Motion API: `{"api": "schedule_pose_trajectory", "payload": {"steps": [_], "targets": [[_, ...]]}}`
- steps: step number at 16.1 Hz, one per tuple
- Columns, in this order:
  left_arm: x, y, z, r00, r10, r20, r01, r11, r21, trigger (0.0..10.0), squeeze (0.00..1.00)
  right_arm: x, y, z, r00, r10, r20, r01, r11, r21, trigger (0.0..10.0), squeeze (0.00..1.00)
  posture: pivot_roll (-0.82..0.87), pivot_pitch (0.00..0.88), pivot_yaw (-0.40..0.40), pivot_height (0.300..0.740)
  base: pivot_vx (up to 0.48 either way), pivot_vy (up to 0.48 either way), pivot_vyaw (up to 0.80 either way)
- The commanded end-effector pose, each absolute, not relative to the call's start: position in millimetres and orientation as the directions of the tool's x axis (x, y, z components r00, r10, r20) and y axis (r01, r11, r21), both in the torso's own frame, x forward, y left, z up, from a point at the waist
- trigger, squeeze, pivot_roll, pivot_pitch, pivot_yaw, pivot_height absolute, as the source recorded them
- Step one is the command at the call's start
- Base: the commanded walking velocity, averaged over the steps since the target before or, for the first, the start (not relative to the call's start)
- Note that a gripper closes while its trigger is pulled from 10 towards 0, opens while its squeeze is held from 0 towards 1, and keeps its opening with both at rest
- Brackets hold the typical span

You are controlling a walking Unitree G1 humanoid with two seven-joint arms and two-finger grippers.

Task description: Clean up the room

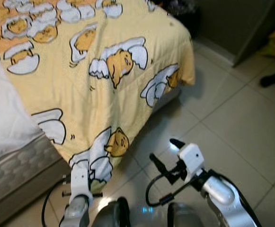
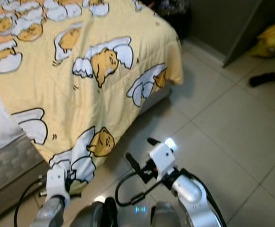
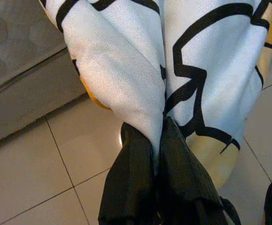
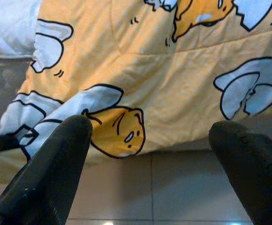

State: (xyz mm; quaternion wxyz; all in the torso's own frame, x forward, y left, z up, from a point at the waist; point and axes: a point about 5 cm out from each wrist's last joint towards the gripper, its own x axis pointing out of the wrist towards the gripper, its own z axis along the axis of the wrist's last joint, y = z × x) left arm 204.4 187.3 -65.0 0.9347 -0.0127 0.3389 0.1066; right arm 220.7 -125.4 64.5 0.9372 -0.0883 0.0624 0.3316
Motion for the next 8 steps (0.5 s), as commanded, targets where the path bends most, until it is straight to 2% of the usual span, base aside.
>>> {"api": "schedule_pose_trajectory", "payload": {"steps": [1,2,4,5,8], "targets": [[194,200,-70,0.71,0.223,-0.668,-0.227,0.97,0.084,10.0,0.0,219,-124,61,0.77,0.61,-0.187,-0.633,0.766,-0.113,10.0,0.0,-0.19,0.204,0.091,0.74,0.0,0.48,0.0],[194,204,-69,0.712,0.239,-0.66,-0.232,0.968,0.1,10.0,0.0,220,-124,61,0.771,0.609,-0.187,-0.632,0.766,-0.115,10.0,0.0,-0.19,0.203,0.092,0.74,0.0,0.45,0.0],[193,211,-69,0.692,0.28,-0.665,-0.236,0.959,0.157,10.0,0.0,220,-126,60,0.773,0.605,-0.19,-0.63,0.767,-0.119,10.0,0.0,-0.2,0.198,0.092,0.74,0.0,0.0,0.0],[193,213,-69,0.689,0.294,-0.663,-0.246,0.955,0.168,10.0,1.0,221,-126,59,0.774,0.603,-0.192,-0.628,0.769,-0.118,10.0,0.0,-0.2,0.196,0.091,0.74,0.0,0.0,0.0],[195,210,-69,0.693,0.279,-0.665,-0.244,0.959,0.147,10.0,1.0,221,-126,59,0.774,0.603,-0.192,-0.628,0.769,-0.119,10.0,0.0,-0.2,0.193,0.091,0.74,0.0,0.0,0.0]]}}
